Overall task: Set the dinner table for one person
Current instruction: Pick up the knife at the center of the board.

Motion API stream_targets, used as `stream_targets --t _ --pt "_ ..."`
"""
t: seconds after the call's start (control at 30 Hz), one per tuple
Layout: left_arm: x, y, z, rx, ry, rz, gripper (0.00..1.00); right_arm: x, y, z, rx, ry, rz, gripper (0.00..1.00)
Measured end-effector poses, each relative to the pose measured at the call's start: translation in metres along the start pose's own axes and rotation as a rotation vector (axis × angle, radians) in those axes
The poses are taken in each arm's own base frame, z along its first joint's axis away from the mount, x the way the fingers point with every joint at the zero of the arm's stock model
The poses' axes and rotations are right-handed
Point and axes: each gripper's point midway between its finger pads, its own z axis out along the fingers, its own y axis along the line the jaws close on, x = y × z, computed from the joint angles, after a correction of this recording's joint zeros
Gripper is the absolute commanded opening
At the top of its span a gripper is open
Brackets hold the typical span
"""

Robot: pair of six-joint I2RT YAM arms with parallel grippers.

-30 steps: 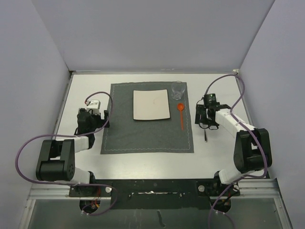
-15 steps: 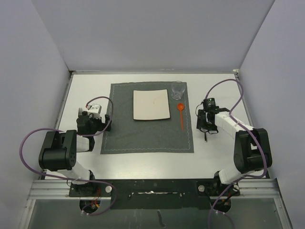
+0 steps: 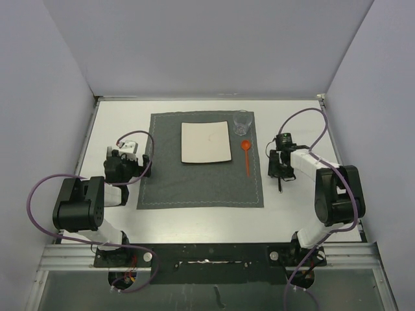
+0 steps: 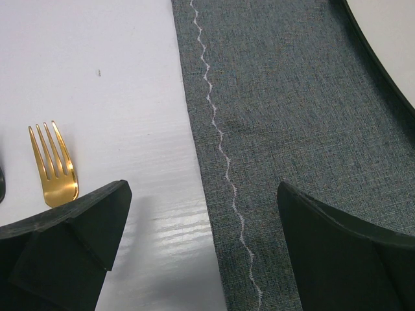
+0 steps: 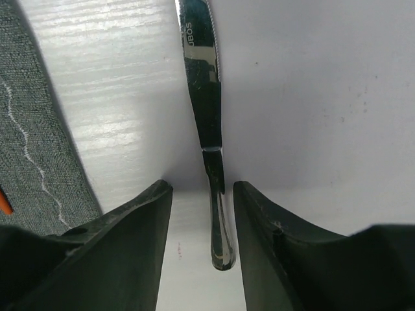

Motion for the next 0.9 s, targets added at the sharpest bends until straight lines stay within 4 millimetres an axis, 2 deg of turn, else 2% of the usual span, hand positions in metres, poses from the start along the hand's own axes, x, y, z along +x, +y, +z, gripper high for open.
stream_targets --t 0.17,0.43,0.9 --pt "0.0 0.0 0.0 0.0 -0.001 0.0 0.98 -0.004 -0.006 0.003 -0.019 0.005 0.01 0.52" --pt "-0.001 0.0 0.0 0.0 -0.003 0.001 0.98 -0.011 -0.026 0.007 -0.062 0.019 0.066 0.52" --pt "-0.001 0.0 0.0 0.0 -0.003 0.001 0.98 -0.024 -0.016 0.011 -0.123 0.009 0.034 0.5"
